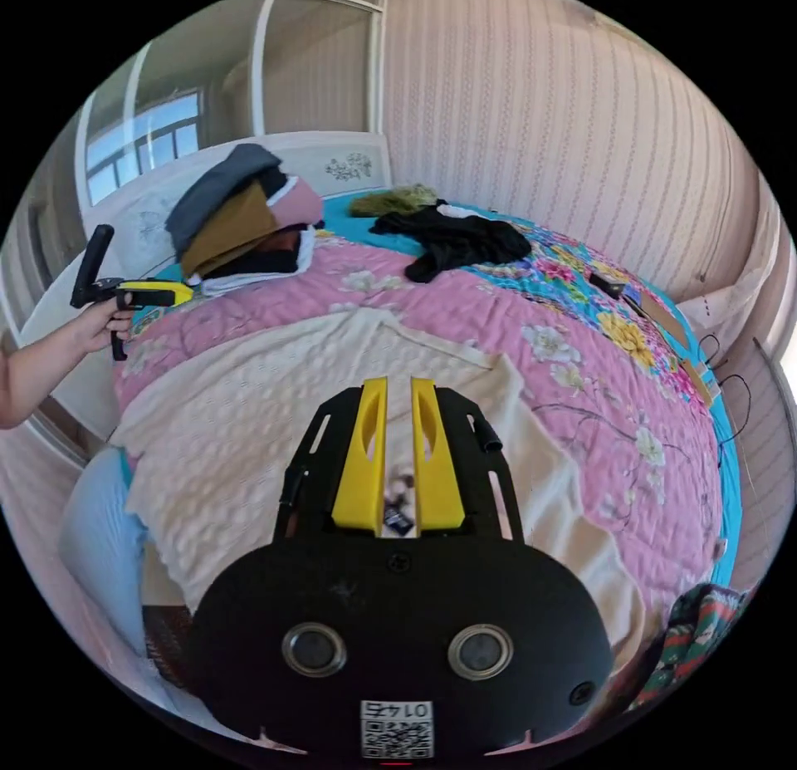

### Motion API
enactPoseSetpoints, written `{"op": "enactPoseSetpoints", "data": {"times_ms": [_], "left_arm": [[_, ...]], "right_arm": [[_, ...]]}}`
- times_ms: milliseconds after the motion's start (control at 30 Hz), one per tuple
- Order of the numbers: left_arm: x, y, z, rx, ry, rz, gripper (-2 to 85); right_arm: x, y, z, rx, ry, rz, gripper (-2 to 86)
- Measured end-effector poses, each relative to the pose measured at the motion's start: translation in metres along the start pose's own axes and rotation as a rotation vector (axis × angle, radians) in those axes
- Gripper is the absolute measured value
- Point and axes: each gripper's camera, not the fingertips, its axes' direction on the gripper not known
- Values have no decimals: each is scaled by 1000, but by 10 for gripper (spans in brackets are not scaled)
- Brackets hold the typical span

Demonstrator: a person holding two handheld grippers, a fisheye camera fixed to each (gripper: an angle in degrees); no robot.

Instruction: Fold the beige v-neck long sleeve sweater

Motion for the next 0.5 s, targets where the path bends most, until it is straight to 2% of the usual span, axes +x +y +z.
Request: {"op": "enactPoseSetpoints", "data": {"times_ms": [100, 233, 367, 433, 500], "left_arm": [[-35, 81, -34, -104, -53, -116, 71], [-61, 152, -56, -126, 32, -231, 86], [-76, 176, -54, -140, 55, -284, 103], [-96, 183, -51, -147, 81, -366, 103], [-109, 184, -52, -133, 128, -418, 99]], "right_arm": [[-90, 7, 12, -65, -175, -141, 53], [-181, -20, 34, -60, -262, -371, 55], [-212, -76, 67, -98, -264, -367, 77], [-228, -113, 102, -256, -220, -332, 90], [-239, -133, 126, -321, -197, -302, 96]]}}
